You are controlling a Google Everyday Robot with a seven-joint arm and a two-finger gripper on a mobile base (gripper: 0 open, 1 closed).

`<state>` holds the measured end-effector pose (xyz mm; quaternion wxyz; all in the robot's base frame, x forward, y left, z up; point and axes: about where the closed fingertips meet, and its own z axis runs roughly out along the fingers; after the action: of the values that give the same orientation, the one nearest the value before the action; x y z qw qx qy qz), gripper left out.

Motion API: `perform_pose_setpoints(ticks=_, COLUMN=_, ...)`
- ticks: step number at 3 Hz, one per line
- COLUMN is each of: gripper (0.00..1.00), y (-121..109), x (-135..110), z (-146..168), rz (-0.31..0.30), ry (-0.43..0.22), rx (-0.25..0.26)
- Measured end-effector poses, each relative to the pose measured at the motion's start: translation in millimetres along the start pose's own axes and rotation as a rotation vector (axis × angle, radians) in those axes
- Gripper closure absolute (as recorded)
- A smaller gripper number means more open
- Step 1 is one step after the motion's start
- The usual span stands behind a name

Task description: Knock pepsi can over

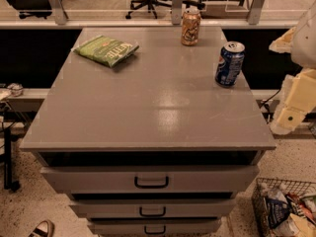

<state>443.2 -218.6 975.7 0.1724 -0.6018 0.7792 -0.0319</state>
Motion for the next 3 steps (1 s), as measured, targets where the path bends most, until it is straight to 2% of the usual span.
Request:
perform_pose_setpoints(ticks=1, gripper=0.00, y=-24.1, x=15.0, z=22.3, rz=0.036, ry=-0.028, rx=0.026)
perform_pose_setpoints(ticks=2, gripper=0.00, y=-75.2, x=36.3, z=52.3, rz=0.102, ry=-0.068, rx=0.111)
perform_pose_setpoints(ticks=3, gripper=0.00, y=-122.2, x=43.3, z=73.8, rz=0.140, ry=-0.150, rx=0.195)
